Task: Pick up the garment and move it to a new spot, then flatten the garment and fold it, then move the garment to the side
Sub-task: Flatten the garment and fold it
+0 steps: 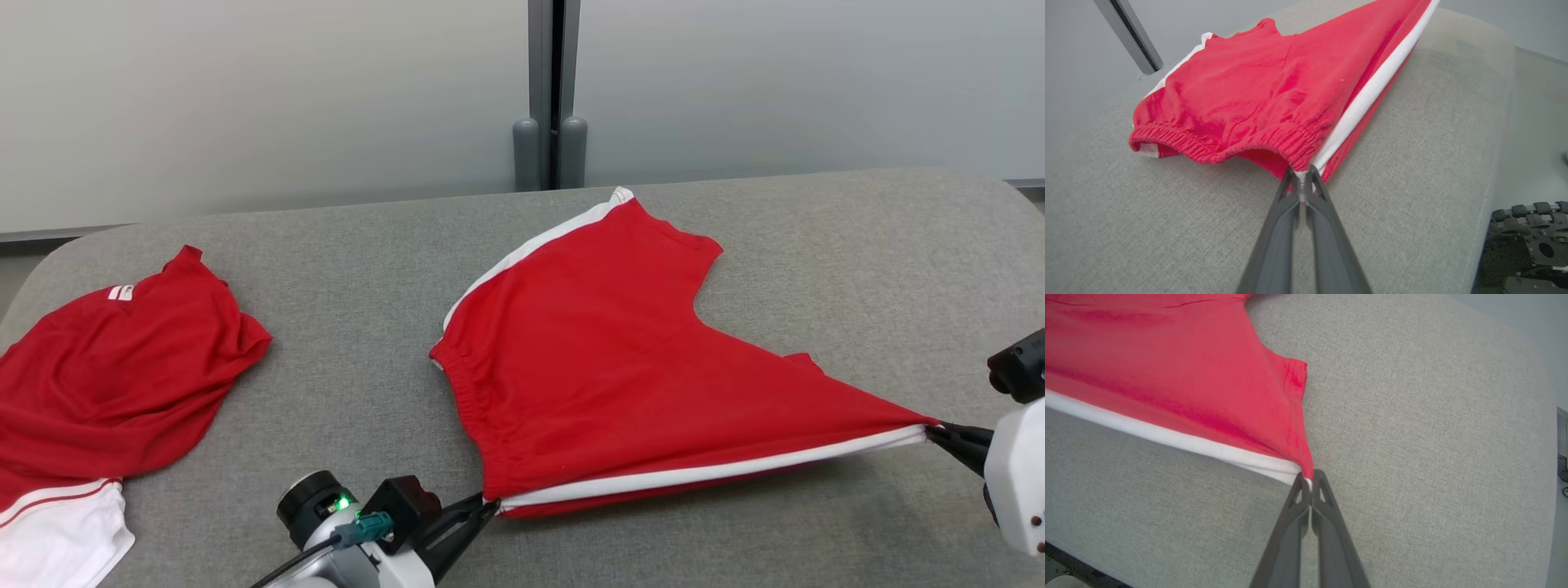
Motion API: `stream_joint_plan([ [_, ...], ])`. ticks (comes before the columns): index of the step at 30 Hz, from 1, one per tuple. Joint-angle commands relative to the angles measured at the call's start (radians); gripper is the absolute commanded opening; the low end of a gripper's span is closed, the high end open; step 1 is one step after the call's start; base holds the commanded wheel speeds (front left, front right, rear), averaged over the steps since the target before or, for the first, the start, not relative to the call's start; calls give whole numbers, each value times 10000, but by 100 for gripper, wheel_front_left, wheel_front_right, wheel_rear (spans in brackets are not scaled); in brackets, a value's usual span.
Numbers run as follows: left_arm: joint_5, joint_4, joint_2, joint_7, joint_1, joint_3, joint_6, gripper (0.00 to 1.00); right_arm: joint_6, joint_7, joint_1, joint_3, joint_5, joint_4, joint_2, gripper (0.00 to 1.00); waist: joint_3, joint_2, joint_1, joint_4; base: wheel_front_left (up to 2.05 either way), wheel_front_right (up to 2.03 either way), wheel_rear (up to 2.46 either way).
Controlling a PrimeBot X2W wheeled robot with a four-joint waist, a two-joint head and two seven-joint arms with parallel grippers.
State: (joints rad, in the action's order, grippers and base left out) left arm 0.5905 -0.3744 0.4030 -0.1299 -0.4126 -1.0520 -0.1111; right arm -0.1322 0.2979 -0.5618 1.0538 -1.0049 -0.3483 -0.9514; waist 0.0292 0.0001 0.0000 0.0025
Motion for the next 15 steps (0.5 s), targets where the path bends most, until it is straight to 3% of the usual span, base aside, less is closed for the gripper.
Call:
stream_joint_plan([
  [1, -23, 163, 228, 97, 212, -16, 127, 0, 27, 169, 142, 6, -49, 75, -272, 0, -43, -1, 0, -16, 0, 0, 0],
  [10, 116, 2203, 867, 832, 585, -98, 549, 0, 29, 1136, 48, -619, -47, 1315, -1392, 0, 181, -1, 0, 30, 0, 0, 0],
  [15, 149, 2720, 852, 723, 136, 262, 784, 0, 29, 1352, -286, -1179, 416, 1577, -1684, 0, 569, -1, 0, 412, 0, 0, 0],
])
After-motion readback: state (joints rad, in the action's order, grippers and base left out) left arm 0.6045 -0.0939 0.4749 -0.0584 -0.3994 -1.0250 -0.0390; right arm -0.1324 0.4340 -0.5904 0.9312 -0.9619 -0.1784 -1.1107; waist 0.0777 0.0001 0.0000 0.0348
